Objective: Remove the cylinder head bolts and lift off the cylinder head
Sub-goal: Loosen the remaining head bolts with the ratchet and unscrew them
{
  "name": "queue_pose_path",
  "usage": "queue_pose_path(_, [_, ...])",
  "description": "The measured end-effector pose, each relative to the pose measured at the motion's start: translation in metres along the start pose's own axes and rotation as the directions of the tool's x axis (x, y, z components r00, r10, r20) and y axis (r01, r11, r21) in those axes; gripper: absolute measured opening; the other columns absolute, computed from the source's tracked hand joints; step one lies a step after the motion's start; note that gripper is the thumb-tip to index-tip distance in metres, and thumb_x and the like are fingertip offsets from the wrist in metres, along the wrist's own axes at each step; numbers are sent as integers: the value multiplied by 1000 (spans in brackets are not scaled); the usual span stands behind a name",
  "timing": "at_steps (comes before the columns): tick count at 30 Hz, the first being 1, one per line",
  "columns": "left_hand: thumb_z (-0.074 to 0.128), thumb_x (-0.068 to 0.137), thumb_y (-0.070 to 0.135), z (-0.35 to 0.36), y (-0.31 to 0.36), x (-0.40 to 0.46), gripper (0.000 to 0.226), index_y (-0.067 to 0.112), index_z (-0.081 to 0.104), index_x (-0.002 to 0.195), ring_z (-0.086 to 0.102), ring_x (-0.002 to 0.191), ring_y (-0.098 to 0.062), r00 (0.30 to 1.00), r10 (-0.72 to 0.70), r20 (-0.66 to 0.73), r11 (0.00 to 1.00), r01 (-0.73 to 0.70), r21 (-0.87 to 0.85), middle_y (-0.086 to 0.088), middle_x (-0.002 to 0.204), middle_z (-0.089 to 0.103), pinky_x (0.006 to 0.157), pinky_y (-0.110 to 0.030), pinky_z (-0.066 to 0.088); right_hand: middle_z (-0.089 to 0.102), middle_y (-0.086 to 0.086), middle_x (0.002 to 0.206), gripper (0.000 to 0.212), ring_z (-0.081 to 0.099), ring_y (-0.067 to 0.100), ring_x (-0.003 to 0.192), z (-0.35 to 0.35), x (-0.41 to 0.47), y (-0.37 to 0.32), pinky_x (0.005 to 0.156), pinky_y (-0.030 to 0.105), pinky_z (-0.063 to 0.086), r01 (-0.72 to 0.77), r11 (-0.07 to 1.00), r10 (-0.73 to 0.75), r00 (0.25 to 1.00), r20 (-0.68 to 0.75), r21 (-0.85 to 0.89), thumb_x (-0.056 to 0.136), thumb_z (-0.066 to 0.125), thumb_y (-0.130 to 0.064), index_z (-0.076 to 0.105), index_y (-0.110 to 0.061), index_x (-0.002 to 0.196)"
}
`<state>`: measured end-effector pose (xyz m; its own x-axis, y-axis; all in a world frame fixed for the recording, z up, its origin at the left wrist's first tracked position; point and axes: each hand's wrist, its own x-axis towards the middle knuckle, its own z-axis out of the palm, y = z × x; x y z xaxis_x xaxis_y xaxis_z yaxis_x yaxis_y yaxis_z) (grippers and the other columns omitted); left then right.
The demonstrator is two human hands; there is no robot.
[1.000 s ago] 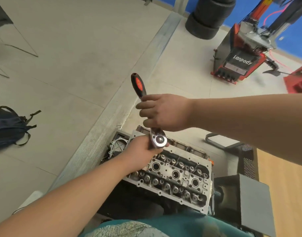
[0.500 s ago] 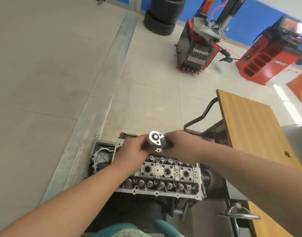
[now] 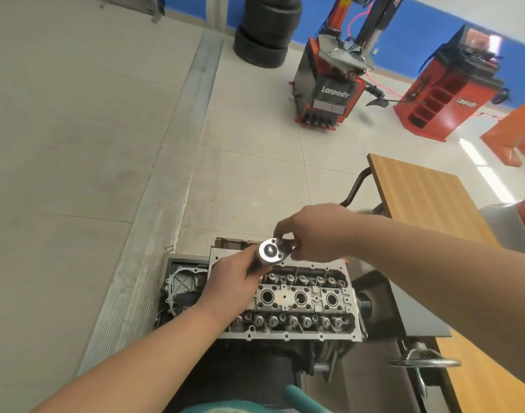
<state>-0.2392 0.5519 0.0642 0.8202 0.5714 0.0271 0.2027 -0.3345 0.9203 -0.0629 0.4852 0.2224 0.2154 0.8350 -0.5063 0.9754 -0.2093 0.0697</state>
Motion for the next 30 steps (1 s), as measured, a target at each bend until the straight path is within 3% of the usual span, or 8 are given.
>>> queue_pose_path(2, [69, 103, 33, 3, 1, 0, 23, 43, 69, 123, 67, 87, 2, 999, 1, -32, 1000, -1, -24, 25, 91, 72, 73, -23, 50, 70, -11, 84, 47, 67, 10, 71, 4, -8, 5, 61, 27, 50, -68, 899, -13, 983, 181, 433, 87, 76, -45, 57, -37, 130])
queue_pose_path(4, [67, 104, 37, 7, 4, 2, 18, 43, 70, 121, 69, 89, -1, 998, -15, -53, 999, 13, -50, 21, 93, 74, 78, -32, 58, 74, -1, 84, 54, 66, 23, 67, 11, -19, 4, 61, 31, 55, -190, 572, -112, 946, 305, 798, 88, 75, -60, 56, -30, 129])
queue_pose_path(6, [63, 104, 42, 9, 8, 5, 15, 45, 69, 118, 69, 85, -3, 997, -20, -79, 999, 17, -45, 20, 88, 73, 78, -37, 60, 66, 11, 79, 52, 59, 27, 59, 25, -23, -5, 58, 35, 52, -282, 282, -109, 940, 323, 917, 94, 65, -66, 57, -27, 128])
queue_pose_path(8, [59, 103, 49, 9, 11, 7, 13, 49, 66, 113, 68, 81, -3, 995, -27, -92, 999, 24, -32, 22, 86, 71, 75, -37, 60, 60, 12, 72, 41, 52, 25, 50, 39, -21, -15, 52, 32, 47, -264, 170, -22, 962, 271, 949, 99, 60, -60, 59, -27, 123])
queue_pose_path(13, [62, 102, 46, 11, 17, 6, 19, 65, 63, 104, 68, 81, 2, 986, -73, -151, 997, 70, -29, 27, 88, 72, 66, -22, 50, 56, 7, 56, 23, 43, 22, 40, 53, -16, -29, 42, 26, 39, -113, 30, 121, 987, 109, 993, 95, 56, -52, 75, -38, 98])
queue_pose_path(16, [67, 102, 35, 20, 22, 3, 23, 56, 65, 110, 68, 85, 7, 977, -84, -195, 996, 88, 13, 32, 90, 71, 66, -12, 44, 52, 7, 53, 24, 37, 19, 36, 57, -22, -28, 40, 23, 31, -44, 48, 154, 987, 36, 998, 92, 59, -50, 78, -39, 99])
queue_pose_path(21, [61, 104, 24, 40, 35, -8, 30, 51, 65, 117, 67, 88, 5, 961, -115, -251, 990, 133, 56, 29, 93, 71, 67, -9, 44, 49, 4, 53, 22, 36, 17, 36, 70, -38, -16, 38, 22, 28, 39, 24, 117, 992, -42, 999, 99, 60, -41, 79, -30, 100])
queue_pose_path(30, [59, 99, 16, 57, 53, -9, 57, 73, 58, 97, 64, 73, 5, 885, -245, -397, 955, 290, 57, 28, 82, 69, 56, -14, 42, 47, 11, 66, 20, 40, 23, 48, 80, -35, -9, 41, 26, 28, 81, -61, 53, 996, -77, 995, 97, 60, -35, 79, -28, 98])
